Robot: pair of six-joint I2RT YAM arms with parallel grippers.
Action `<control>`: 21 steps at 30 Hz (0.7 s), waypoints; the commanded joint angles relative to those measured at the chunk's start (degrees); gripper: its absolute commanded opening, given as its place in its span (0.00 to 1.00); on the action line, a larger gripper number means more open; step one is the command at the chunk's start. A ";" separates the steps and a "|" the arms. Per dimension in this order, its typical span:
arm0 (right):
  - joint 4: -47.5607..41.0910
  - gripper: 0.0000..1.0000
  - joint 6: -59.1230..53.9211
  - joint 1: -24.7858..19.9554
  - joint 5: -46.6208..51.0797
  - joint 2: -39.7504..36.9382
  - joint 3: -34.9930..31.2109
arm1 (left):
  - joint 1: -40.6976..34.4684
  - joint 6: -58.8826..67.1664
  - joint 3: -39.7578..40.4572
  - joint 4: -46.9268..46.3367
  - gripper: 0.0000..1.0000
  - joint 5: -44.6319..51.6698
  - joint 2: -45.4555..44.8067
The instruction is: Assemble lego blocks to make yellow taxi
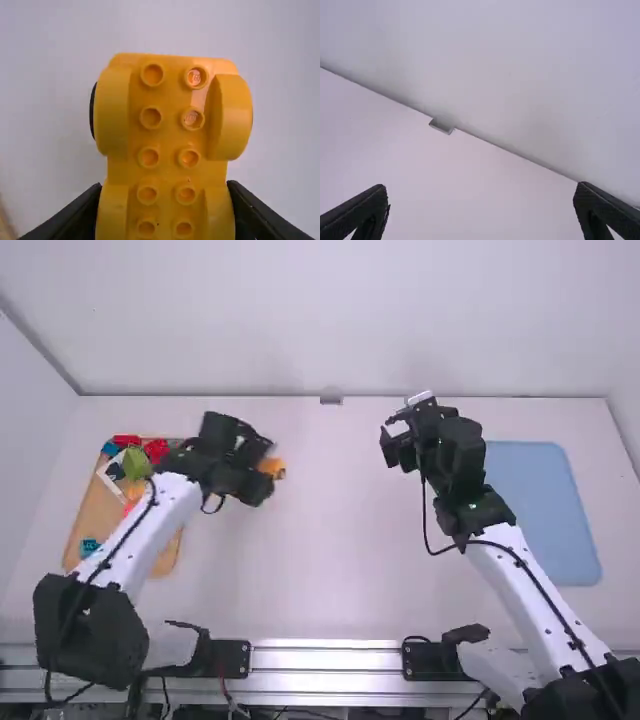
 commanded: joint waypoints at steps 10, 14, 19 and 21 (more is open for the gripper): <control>-0.26 0.98 0.37 0.26 -0.04 0.44 2.16 | -18.29 25.70 -0.17 3.98 0.66 -5.73 16.98; -0.26 0.99 0.35 0.26 -0.04 0.44 2.16 | -18.86 25.77 -0.17 7.56 0.84 -5.53 20.55; -0.42 0.99 0.33 0.26 -0.04 0.44 2.16 | -18.82 29.16 -0.17 7.76 0.85 -4.04 22.82; -0.87 0.99 0.33 0.26 -0.04 0.44 2.16 | -18.82 28.33 -0.17 7.80 0.90 -4.57 22.82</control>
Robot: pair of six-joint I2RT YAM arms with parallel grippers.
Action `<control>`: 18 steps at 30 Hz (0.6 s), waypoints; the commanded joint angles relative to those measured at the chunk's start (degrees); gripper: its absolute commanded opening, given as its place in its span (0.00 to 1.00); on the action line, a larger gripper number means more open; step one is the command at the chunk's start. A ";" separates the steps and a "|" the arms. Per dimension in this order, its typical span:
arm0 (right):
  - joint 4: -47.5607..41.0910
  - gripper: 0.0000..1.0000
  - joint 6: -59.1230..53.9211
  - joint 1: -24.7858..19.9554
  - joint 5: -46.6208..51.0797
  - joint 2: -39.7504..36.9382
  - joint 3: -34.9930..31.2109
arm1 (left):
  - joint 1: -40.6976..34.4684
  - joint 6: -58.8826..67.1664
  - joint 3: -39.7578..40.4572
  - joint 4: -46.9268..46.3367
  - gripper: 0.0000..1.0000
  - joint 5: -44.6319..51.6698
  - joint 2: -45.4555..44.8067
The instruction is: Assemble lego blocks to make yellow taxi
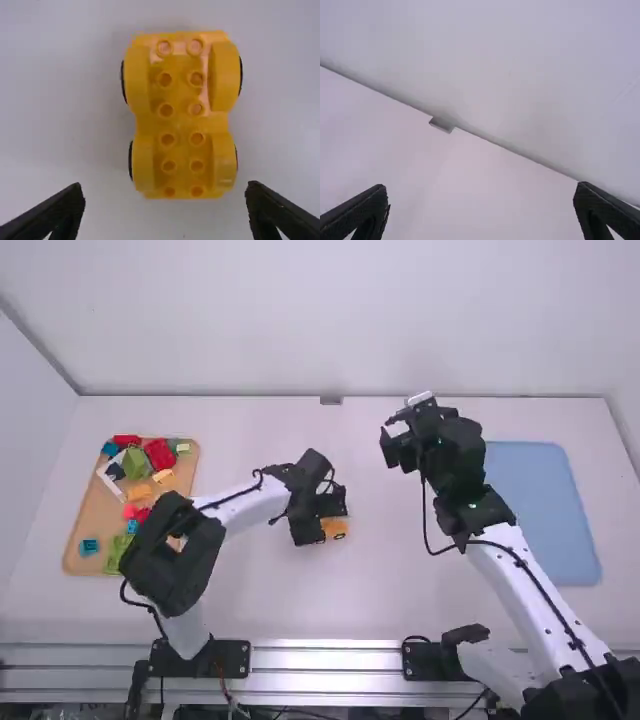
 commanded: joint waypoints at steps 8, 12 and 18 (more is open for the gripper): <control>-1.03 0.98 0.28 0.26 -0.11 0.44 2.16 | 0.04 0.92 0.61 0.00 0.85 -0.68 0.15; -1.03 0.98 0.28 0.26 -0.09 0.44 2.16 | 0.72 -4.04 3.17 -0.72 0.82 -1.05 -0.72; -0.87 0.99 0.28 0.26 -0.09 0.44 2.16 | 6.34 -21.29 9.01 -2.82 0.99 -8.15 -6.05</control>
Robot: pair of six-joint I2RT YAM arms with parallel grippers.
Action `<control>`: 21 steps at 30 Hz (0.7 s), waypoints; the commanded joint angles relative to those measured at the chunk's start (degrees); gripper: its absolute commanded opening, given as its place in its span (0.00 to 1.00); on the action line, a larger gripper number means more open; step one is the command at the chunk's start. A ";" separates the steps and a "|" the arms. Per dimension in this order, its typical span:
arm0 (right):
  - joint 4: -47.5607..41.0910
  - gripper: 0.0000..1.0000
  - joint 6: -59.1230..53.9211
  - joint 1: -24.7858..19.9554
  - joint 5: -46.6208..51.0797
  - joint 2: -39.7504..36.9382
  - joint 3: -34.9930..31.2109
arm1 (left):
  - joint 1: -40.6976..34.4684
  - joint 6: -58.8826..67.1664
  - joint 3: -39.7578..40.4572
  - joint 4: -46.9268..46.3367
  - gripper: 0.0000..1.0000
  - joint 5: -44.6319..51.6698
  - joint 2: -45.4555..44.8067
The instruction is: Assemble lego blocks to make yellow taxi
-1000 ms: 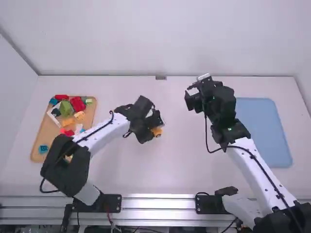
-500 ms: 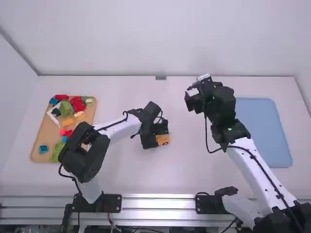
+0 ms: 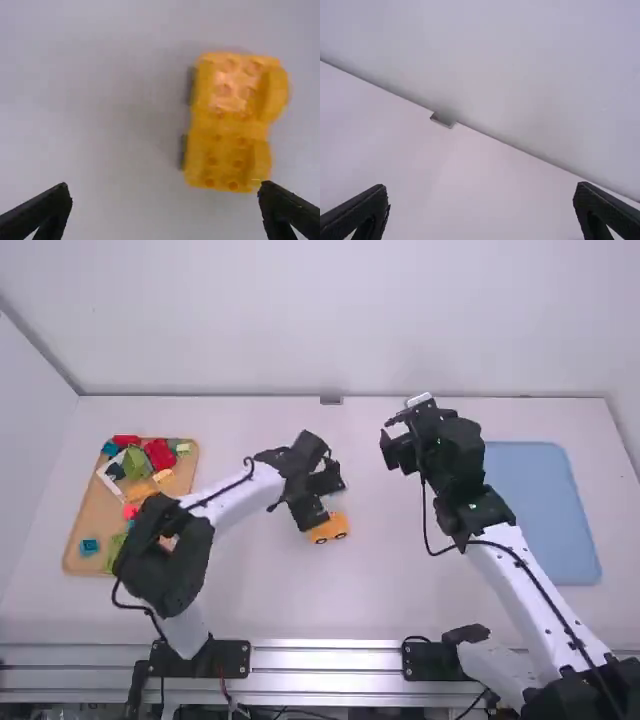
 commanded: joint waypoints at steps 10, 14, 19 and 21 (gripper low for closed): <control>0.31 0.99 0.24 0.26 -0.04 0.44 2.16 | 19.34 -45.07 5.22 -1.53 0.99 -15.02 -9.84; 0.35 0.99 0.24 0.26 -0.07 0.44 2.16 | 26.62 -53.90 5.22 -6.67 0.99 -13.99 -9.90; 0.83 0.99 0.26 0.26 -0.07 0.44 2.19 | 34.18 -58.10 5.22 -9.16 0.99 -9.20 -10.56; 1.70 0.98 0.26 0.26 -0.07 0.44 2.16 | 35.28 -58.62 5.22 -9.62 0.99 -12.57 -11.80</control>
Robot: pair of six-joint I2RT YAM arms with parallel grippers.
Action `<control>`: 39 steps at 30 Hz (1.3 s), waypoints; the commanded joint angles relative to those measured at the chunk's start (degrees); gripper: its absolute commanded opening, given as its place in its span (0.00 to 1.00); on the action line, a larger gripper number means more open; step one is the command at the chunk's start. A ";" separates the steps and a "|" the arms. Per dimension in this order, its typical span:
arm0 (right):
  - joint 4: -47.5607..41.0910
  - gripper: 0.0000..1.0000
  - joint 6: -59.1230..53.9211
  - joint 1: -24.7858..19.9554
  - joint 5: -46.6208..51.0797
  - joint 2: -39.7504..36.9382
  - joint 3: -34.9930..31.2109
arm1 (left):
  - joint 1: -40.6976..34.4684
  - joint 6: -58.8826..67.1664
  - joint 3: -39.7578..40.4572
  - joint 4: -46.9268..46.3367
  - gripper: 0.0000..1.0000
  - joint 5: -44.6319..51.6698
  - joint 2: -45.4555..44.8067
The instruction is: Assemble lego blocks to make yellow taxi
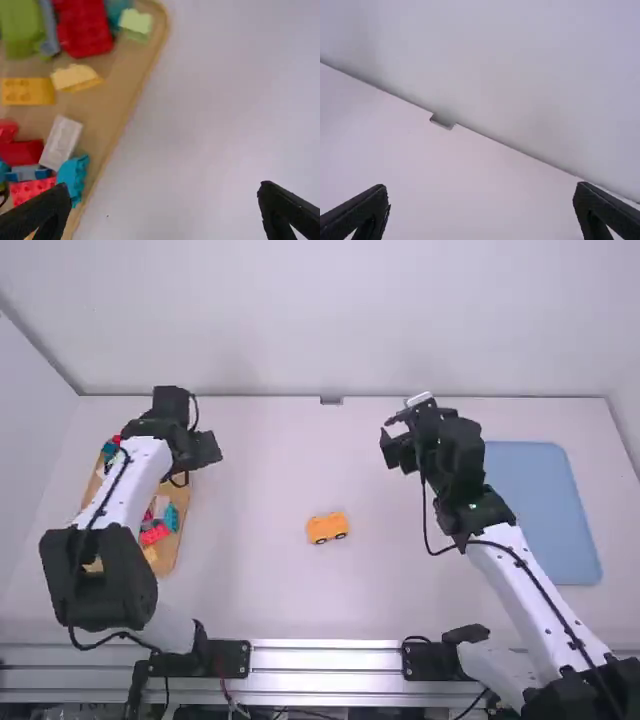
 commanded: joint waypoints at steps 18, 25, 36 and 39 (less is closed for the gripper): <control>0.35 0.98 0.26 0.26 0.02 0.44 2.16 | 5.09 -24.35 -1.57 -21.03 0.99 -24.02 -14.64; 0.76 0.98 0.26 0.26 0.02 0.44 2.16 | 16.83 -21.77 -5.90 -19.80 0.99 -17.59 -14.67; 3.98 0.98 0.26 0.26 -3.08 0.44 2.16 | 25.99 7.76 -19.37 -2.01 0.99 5.77 -12.28; 4.33 0.99 0.26 0.28 -3.15 0.44 2.16 | 26.49 7.69 -23.02 0.13 0.99 0.37 -12.28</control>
